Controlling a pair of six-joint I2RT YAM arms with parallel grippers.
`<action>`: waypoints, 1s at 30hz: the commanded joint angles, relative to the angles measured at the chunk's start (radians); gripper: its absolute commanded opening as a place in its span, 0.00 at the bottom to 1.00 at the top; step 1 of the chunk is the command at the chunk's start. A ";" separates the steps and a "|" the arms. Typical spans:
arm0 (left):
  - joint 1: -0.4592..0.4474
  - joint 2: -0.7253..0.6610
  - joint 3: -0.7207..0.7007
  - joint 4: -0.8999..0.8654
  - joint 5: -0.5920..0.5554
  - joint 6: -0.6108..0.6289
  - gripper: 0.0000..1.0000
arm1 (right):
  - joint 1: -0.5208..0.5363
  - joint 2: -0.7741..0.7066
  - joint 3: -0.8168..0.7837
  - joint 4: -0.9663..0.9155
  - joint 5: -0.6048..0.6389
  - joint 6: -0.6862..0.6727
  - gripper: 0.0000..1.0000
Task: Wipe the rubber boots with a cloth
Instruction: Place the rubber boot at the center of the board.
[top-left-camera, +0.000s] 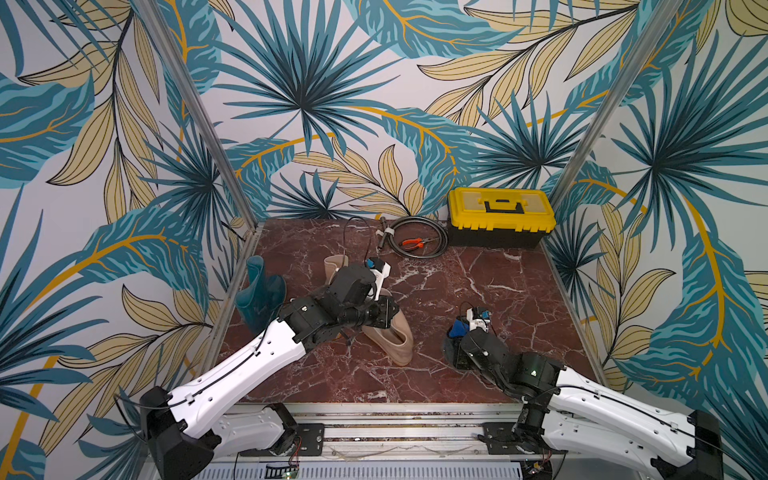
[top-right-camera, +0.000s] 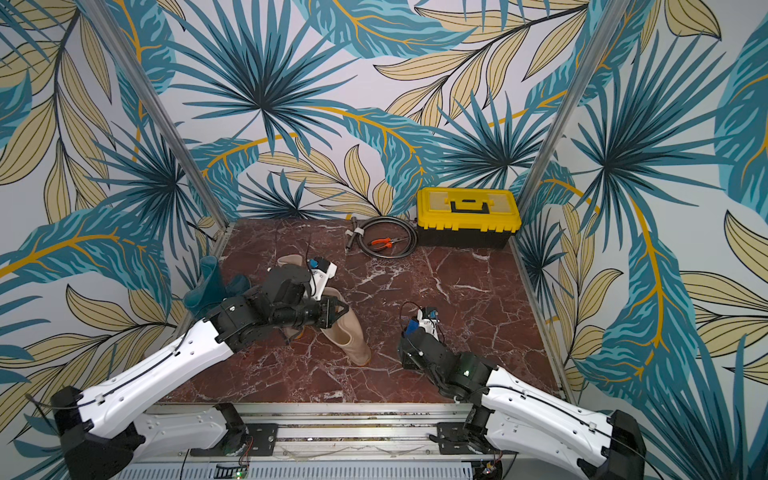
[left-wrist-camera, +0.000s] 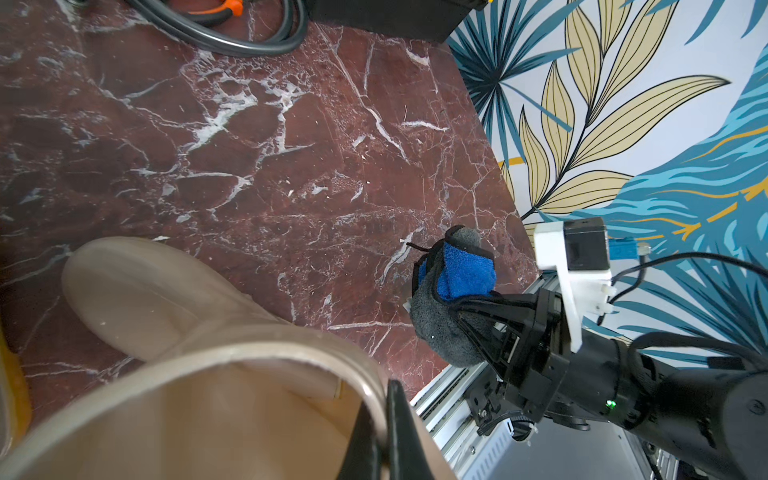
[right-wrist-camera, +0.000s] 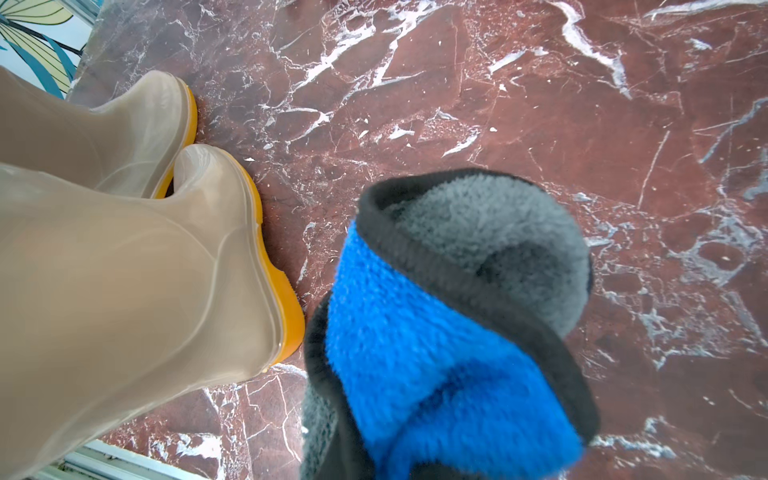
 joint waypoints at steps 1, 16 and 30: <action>-0.031 0.097 0.071 0.039 0.008 0.028 0.00 | -0.009 -0.058 -0.004 -0.035 0.044 0.005 0.00; -0.232 0.797 0.679 0.039 0.149 0.058 0.29 | -0.009 -0.508 0.008 -0.451 0.301 0.122 0.00; -0.245 0.590 0.559 0.037 -0.032 0.175 0.78 | -0.009 -0.512 -0.010 -0.437 0.342 0.094 0.03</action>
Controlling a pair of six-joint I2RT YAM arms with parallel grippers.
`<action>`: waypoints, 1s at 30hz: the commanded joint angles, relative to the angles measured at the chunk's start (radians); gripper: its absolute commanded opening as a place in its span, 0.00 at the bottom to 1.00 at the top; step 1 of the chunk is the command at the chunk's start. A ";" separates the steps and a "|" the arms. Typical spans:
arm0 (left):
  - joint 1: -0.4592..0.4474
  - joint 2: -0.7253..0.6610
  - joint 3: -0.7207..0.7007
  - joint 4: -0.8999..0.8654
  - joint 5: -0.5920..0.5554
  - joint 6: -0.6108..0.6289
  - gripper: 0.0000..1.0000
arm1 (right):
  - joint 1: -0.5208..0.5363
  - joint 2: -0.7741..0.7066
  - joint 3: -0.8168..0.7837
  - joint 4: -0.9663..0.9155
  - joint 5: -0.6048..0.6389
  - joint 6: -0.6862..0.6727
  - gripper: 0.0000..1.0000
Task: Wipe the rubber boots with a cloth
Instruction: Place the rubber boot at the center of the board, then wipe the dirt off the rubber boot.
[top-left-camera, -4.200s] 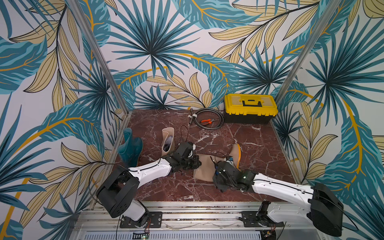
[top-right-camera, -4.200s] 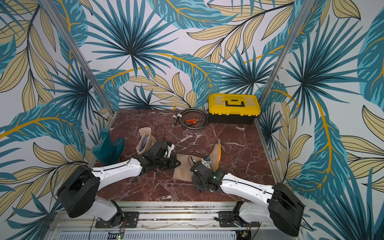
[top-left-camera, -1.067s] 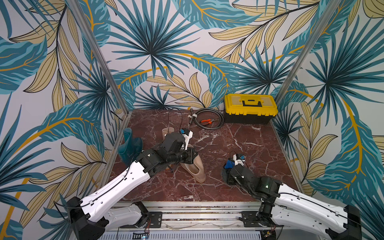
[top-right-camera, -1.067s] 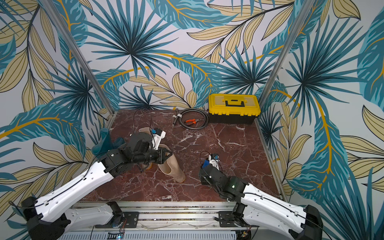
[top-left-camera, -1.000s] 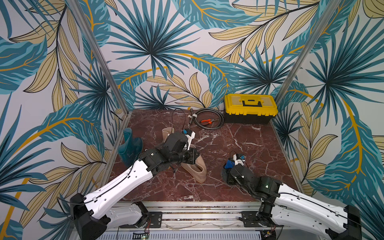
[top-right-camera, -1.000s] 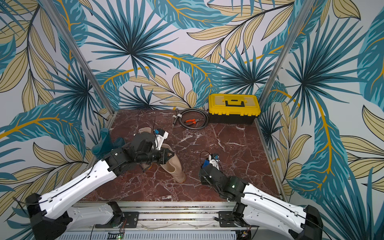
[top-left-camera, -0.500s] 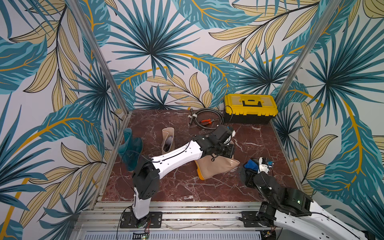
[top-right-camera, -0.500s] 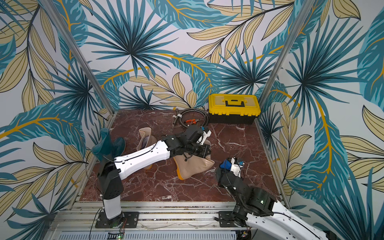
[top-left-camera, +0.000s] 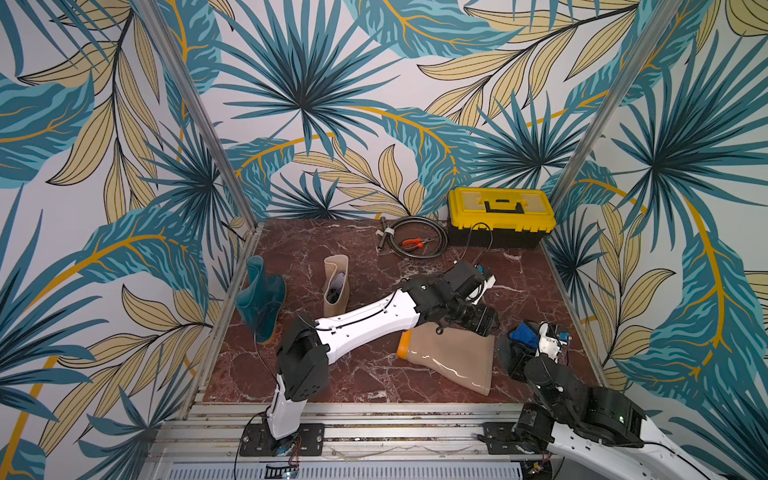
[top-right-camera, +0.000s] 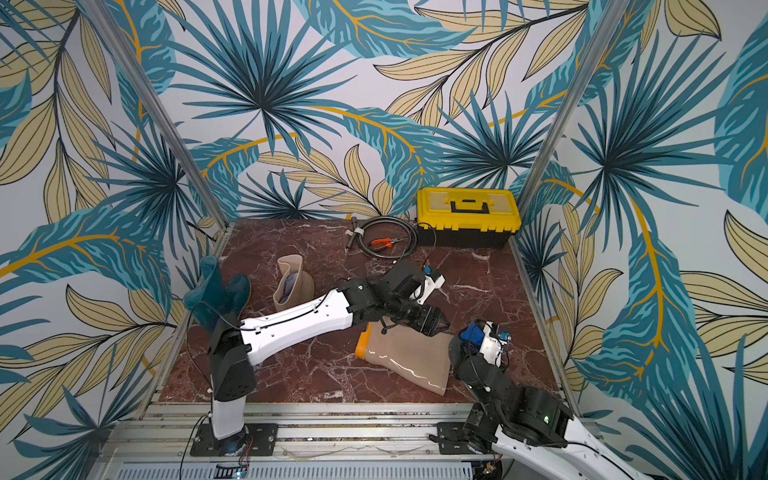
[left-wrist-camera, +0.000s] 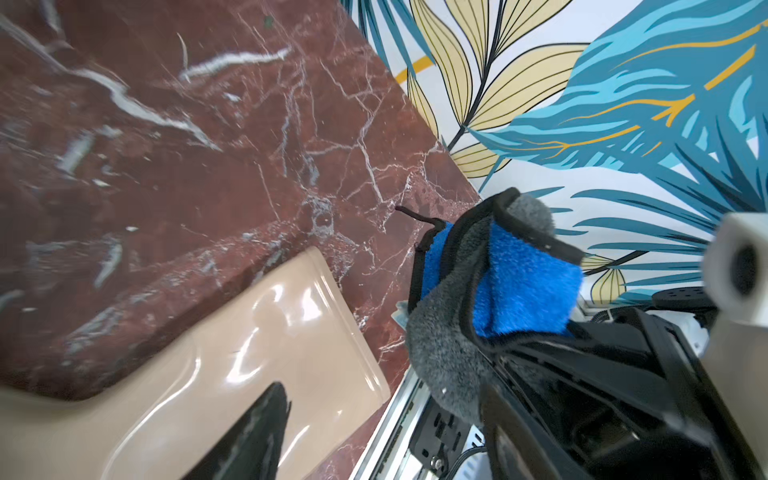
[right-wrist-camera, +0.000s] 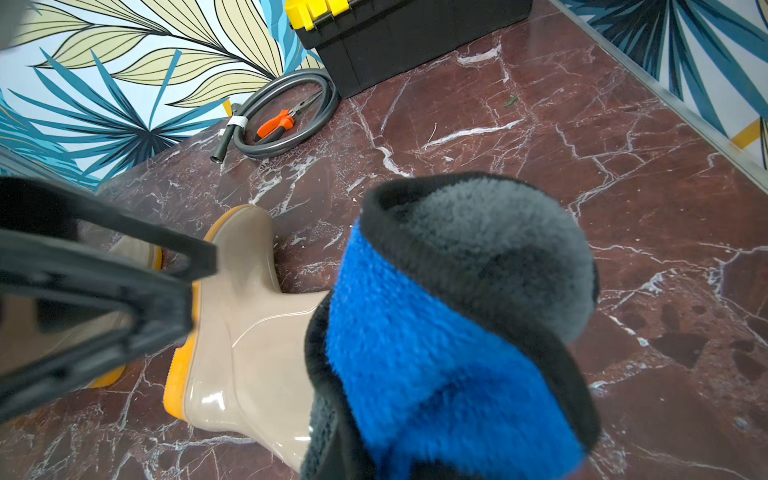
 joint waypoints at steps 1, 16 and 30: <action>0.006 -0.123 -0.076 -0.003 -0.175 0.061 0.79 | -0.001 0.049 -0.015 0.033 0.016 -0.015 0.02; 0.204 -0.214 -0.478 -0.004 -0.171 -0.096 0.79 | -0.120 0.605 -0.014 0.483 -0.343 -0.018 0.05; 0.205 -0.054 -0.508 0.162 -0.050 -0.193 0.33 | -0.208 0.822 0.094 0.553 -0.445 -0.048 0.05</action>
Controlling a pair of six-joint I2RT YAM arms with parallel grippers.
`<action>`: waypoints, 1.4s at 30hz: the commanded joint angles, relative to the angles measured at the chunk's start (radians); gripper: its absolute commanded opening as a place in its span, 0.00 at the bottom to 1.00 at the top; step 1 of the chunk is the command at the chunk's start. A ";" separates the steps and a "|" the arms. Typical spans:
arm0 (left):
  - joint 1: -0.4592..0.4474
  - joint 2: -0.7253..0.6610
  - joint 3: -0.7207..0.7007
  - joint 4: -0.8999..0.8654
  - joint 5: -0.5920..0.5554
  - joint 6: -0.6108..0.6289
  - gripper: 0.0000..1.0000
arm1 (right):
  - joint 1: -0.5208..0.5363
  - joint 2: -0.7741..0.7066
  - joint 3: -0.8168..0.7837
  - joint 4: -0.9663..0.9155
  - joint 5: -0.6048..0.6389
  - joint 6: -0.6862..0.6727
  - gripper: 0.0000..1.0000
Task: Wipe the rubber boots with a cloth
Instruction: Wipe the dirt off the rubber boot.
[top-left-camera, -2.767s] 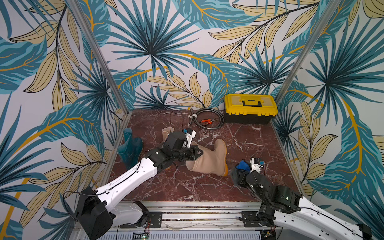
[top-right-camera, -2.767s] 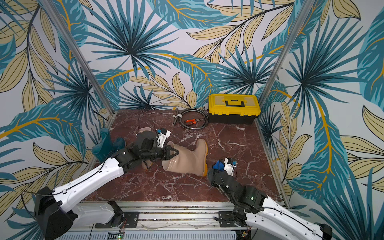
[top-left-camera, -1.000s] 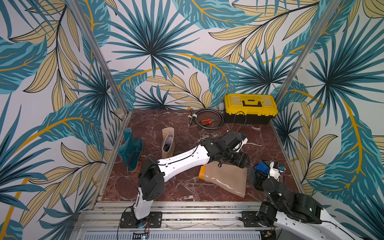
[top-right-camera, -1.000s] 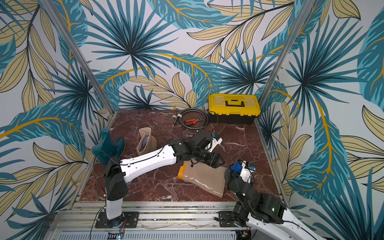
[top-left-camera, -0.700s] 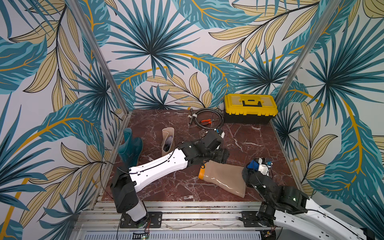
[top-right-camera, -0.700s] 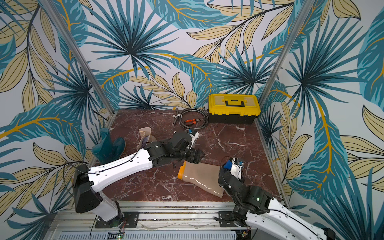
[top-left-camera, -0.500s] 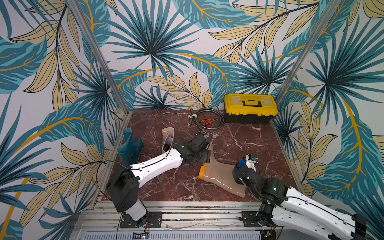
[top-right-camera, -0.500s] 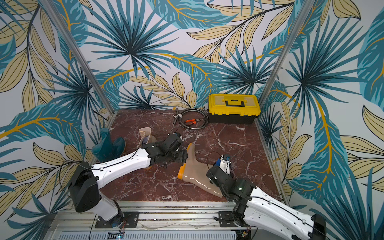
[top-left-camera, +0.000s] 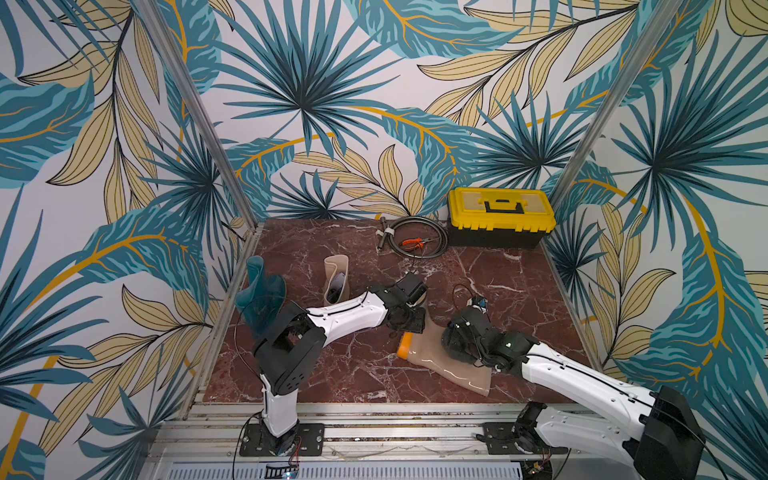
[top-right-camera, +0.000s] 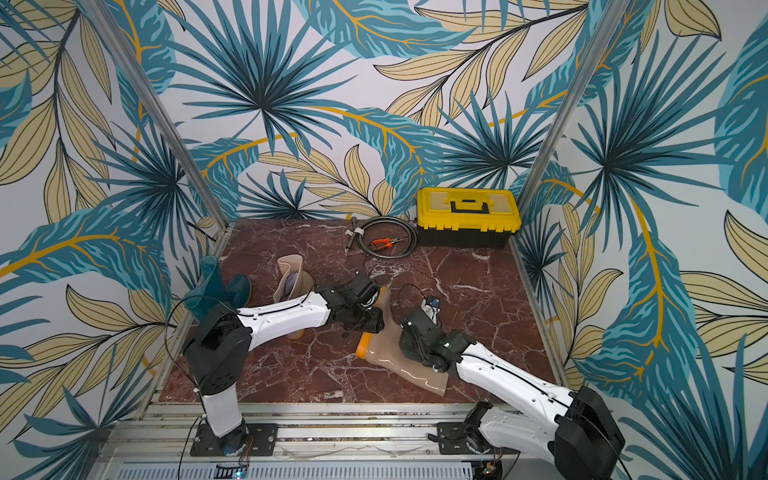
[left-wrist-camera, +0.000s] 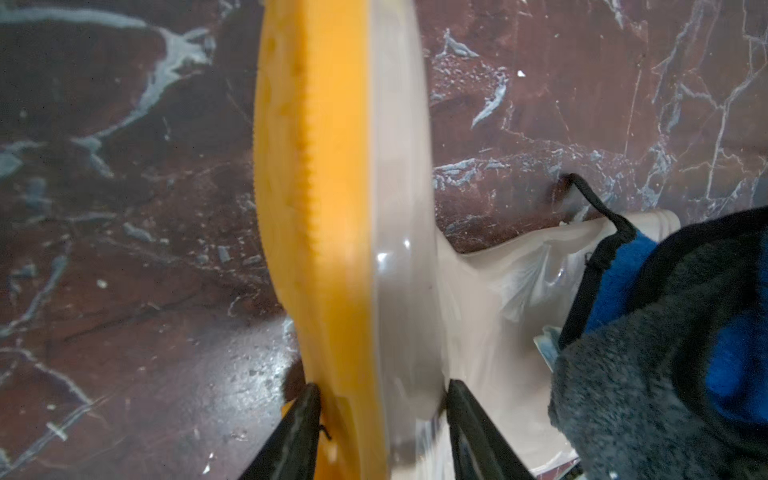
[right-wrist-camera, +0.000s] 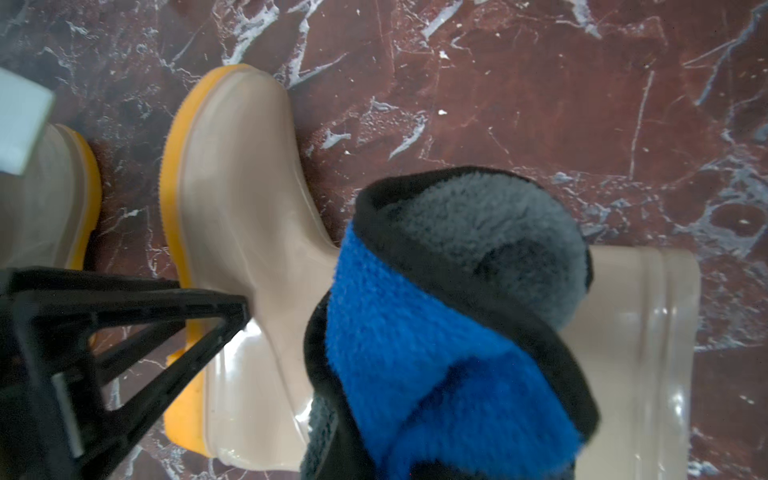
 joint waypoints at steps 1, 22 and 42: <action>-0.017 -0.023 -0.051 0.110 0.053 -0.049 0.26 | -0.012 0.021 0.026 0.024 -0.023 -0.020 0.05; -0.017 -0.192 -0.185 0.109 -0.091 -0.231 0.61 | -0.053 0.260 0.296 0.075 -0.372 -0.067 0.00; -0.037 -0.167 -0.263 0.162 -0.008 -0.226 0.64 | -0.418 0.147 0.065 -0.273 -0.237 -0.266 0.00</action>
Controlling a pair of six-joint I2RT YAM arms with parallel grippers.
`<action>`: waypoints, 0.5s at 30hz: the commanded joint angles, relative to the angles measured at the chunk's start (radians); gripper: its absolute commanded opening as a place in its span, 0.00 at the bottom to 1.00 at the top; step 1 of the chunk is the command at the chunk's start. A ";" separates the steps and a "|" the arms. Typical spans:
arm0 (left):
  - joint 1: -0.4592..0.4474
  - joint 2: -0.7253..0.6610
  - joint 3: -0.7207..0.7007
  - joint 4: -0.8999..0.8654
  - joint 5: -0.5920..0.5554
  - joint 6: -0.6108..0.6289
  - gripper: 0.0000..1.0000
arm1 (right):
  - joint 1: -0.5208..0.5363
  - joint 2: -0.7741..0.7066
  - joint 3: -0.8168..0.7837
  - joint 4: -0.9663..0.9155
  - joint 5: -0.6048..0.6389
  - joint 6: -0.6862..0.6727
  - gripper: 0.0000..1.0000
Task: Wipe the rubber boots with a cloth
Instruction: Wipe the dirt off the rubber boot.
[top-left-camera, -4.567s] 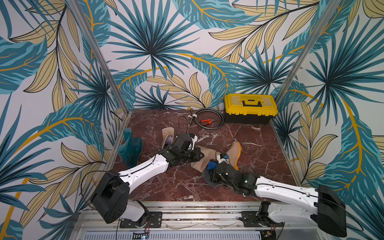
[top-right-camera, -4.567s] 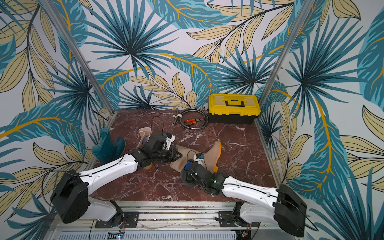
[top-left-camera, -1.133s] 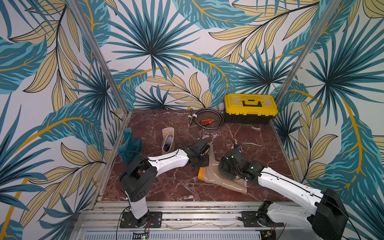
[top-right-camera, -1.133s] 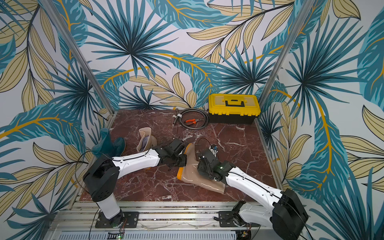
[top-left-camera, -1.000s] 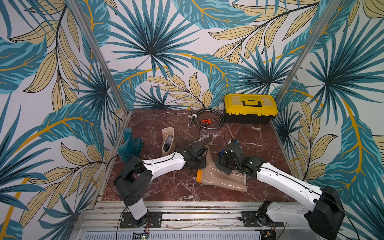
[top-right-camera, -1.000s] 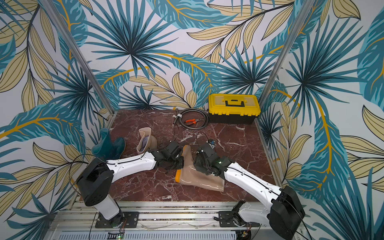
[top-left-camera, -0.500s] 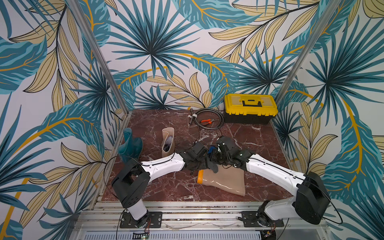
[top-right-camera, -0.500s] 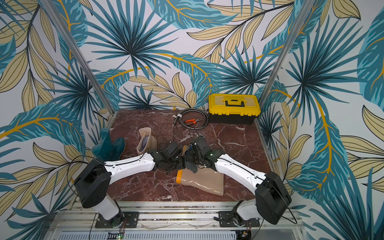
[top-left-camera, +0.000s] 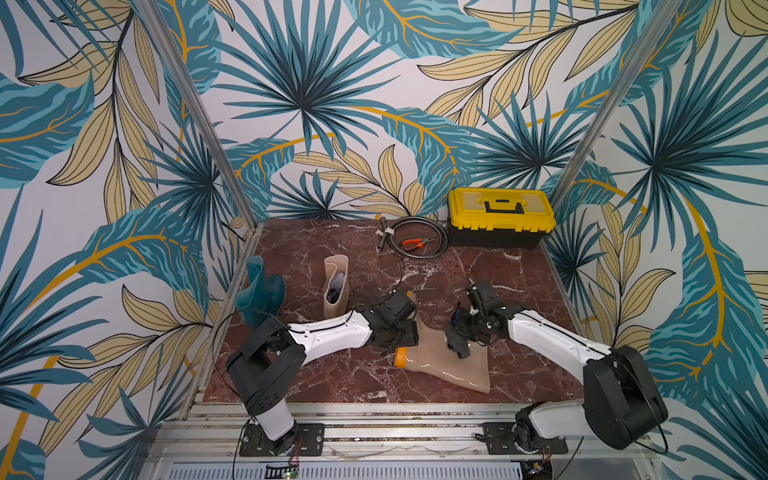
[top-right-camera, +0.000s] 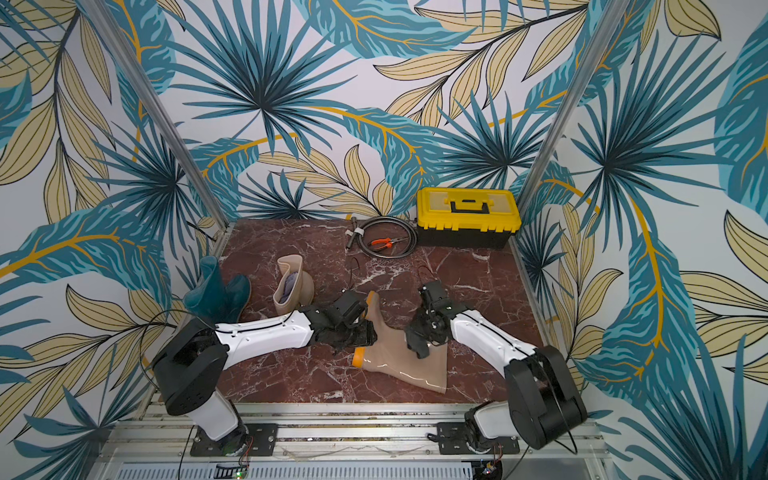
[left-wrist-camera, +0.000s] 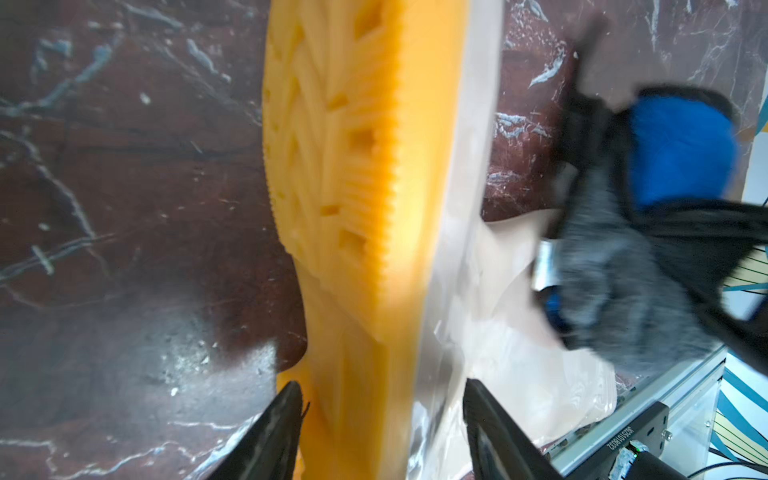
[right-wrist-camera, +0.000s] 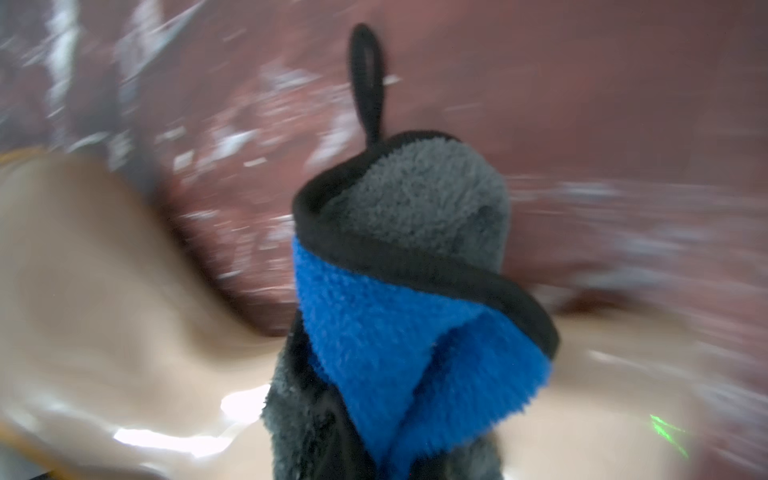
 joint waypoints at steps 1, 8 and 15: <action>-0.003 0.004 0.003 0.028 0.016 0.017 0.64 | -0.019 -0.105 -0.011 -0.208 0.105 -0.095 0.00; 0.014 0.019 0.004 0.051 0.012 -0.011 0.34 | 0.205 -0.058 0.086 -0.061 0.073 0.035 0.00; 0.040 -0.023 -0.020 0.054 -0.036 -0.067 0.01 | 0.361 0.134 0.227 0.103 -0.021 0.109 0.00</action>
